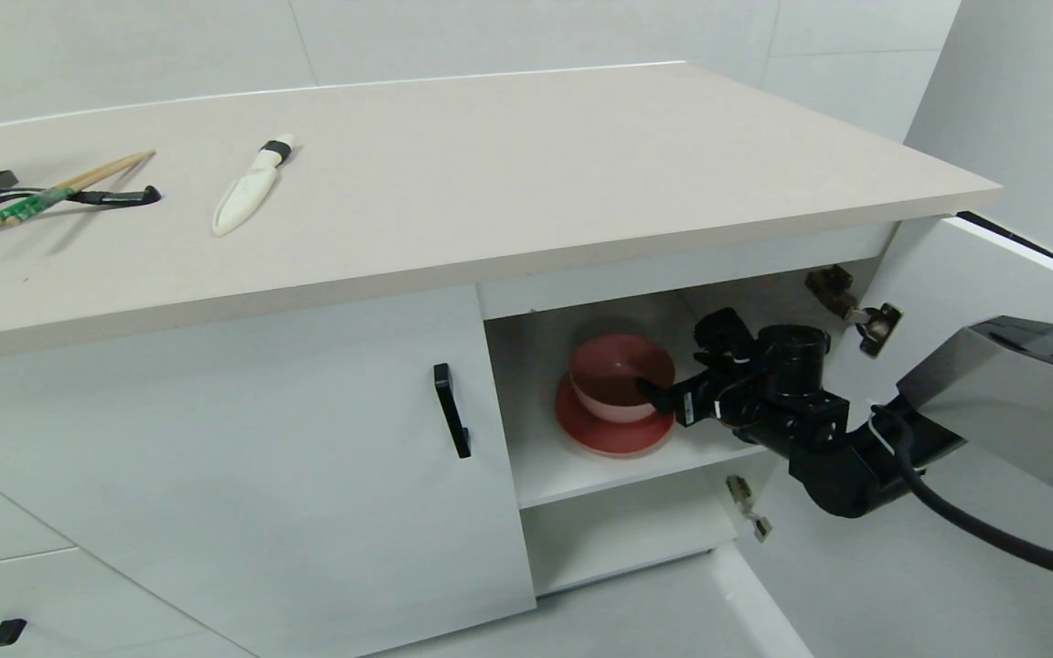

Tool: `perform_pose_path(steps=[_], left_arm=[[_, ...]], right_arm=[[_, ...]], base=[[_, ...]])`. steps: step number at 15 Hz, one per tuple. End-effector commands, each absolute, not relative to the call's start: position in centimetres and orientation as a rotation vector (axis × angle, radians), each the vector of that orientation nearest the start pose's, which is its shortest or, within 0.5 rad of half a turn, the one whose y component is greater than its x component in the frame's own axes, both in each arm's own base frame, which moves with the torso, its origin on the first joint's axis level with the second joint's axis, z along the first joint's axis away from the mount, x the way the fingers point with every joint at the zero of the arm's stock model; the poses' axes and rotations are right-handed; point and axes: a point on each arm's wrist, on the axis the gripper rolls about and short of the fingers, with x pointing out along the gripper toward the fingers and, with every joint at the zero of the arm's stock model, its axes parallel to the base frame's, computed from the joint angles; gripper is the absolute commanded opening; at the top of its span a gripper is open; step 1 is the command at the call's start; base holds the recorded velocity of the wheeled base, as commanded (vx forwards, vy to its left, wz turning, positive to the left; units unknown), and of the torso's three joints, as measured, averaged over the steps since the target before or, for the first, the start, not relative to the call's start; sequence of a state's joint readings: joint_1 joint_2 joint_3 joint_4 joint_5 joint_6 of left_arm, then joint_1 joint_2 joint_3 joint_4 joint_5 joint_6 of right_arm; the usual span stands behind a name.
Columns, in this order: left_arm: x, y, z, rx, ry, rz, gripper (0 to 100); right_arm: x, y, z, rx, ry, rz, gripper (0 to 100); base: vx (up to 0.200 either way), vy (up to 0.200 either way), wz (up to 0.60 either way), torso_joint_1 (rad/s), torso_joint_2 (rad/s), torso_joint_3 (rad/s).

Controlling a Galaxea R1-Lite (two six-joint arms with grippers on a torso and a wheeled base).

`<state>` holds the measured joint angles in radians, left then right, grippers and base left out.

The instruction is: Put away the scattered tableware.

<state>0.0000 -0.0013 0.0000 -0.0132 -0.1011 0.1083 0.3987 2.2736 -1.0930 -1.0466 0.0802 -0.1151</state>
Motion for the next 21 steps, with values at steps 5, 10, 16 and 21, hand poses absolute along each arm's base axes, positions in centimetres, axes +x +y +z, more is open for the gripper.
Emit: perform_pose_path(steps=[5, 10, 16, 21], left_arm=[[-2.3, -0.2, 7.7, 0.108, -0.019, -0.096, 100], [-2.3, -0.2, 7.7, 0.108, -0.019, -0.096, 100], [-2.3, -0.2, 7.7, 0.109, -0.019, -0.096, 100], [-2.3, -0.2, 7.7, 0.111, -0.018, -0.096, 100]], right_arm=[[30.1, 16.6, 11.4, -0.159, 0.033, 0.586, 100], [23.4, 13.5, 13.4, -0.161, 0.038, 0.605, 100], [16.3, 8.1, 14.2, -0.149, 0.020, 0.537, 100], [12.0, 3.9, 14.2, -0.129, 0.001, 0.363, 100]], base=[[0.000, 0.000, 0.00, 0.000, 0.00, 0.000], [0.000, 0.000, 0.00, 0.000, 0.00, 0.000], [0.000, 0.000, 0.00, 0.000, 0.00, 0.000], [-0.120, 0.000, 0.00, 0.000, 0.00, 0.001]])
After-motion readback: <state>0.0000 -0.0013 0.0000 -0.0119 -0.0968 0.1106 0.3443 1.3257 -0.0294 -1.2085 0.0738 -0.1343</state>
